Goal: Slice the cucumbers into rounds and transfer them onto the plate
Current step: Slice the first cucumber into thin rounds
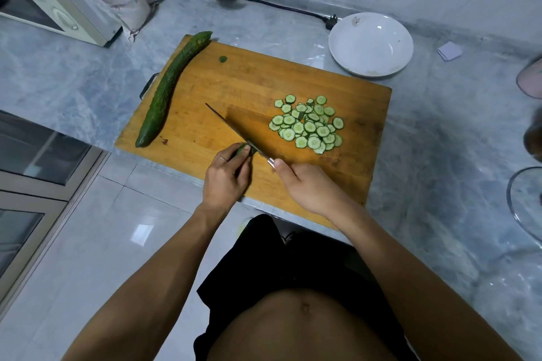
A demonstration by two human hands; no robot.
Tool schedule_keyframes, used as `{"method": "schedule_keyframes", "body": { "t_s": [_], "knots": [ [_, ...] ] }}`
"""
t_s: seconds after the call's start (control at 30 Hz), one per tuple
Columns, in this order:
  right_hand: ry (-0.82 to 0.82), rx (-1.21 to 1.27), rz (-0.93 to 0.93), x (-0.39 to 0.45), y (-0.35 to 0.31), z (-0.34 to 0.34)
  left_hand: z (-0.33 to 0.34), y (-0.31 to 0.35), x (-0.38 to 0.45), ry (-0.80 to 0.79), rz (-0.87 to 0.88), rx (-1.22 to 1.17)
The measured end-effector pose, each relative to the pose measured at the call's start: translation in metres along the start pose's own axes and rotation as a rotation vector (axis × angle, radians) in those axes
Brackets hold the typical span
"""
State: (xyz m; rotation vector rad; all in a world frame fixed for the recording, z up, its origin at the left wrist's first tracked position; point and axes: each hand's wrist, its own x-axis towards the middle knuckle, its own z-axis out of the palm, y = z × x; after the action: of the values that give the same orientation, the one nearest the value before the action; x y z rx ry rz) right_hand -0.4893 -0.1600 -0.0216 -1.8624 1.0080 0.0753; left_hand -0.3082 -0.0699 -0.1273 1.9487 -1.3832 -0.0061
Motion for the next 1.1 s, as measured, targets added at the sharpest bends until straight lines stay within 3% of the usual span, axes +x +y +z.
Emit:
{"method": "schedule_keyframes", "body": {
  "t_s": [0.17, 0.53, 1.1],
  "knots": [
    [-0.051, 0.017, -0.017, -0.002, -0.002, -0.014, -0.007, 0.003, 0.004, -0.022, -0.017, -0.015],
    [-0.002, -0.007, 0.024, -0.003, 0.006, -0.032, 0.009, 0.012, 0.022, 0.007, -0.01, -0.048],
    [0.052, -0.142, 0.021, -0.033, -0.011, -0.016, 0.014, 0.012, 0.019, -0.029, -0.033, -0.007]
  ]
}}
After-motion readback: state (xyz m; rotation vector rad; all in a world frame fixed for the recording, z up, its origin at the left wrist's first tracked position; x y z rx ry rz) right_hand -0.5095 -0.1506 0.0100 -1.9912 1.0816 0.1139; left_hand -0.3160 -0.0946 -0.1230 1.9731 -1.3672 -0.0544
